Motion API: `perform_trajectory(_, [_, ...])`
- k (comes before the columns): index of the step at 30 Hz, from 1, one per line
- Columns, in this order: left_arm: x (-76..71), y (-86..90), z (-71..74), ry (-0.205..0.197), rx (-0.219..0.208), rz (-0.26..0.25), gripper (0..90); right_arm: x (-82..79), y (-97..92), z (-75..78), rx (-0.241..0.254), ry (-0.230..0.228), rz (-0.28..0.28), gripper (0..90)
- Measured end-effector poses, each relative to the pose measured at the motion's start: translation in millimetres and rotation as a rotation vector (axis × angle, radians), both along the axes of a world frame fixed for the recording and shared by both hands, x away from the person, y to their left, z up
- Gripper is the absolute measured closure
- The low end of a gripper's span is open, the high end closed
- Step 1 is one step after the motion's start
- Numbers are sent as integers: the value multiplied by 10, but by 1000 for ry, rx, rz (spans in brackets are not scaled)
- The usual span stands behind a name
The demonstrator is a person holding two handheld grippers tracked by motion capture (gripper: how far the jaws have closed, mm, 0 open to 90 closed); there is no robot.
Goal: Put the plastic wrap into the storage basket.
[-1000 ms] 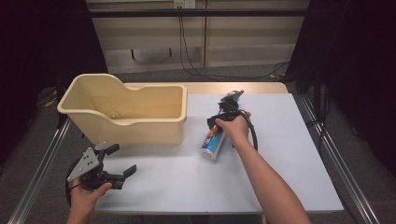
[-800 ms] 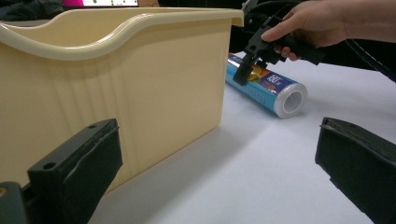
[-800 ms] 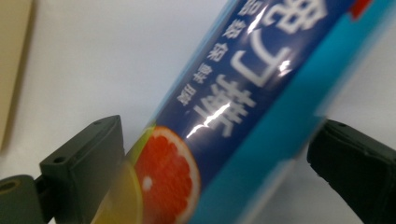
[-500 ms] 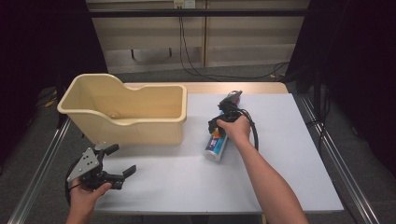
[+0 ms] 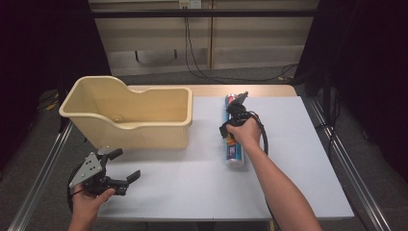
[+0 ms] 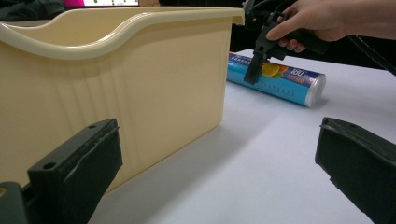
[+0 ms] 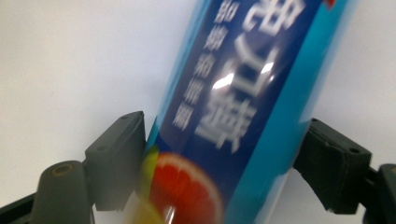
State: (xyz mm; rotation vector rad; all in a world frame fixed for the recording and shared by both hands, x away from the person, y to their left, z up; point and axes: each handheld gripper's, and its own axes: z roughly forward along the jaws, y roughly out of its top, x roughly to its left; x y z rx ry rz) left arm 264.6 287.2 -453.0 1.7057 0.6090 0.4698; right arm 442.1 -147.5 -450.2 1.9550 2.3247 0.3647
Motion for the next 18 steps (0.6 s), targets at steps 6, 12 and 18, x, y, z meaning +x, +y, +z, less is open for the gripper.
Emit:
perform_trajectory(6, [16, -7, -11, 1, 16, -6, 4, 124, -8, -94, 34, 11, -76, 221])
perform_trajectory(12, [26, 3, -14, 2, 13, -2, 4, 219, 62, -109, -20, 32, -41, 241])
perform_trajectory(18, [37, 16, -20, -2, 17, 1, 4, 209, -20, -27, -38, 75, 13, 308])
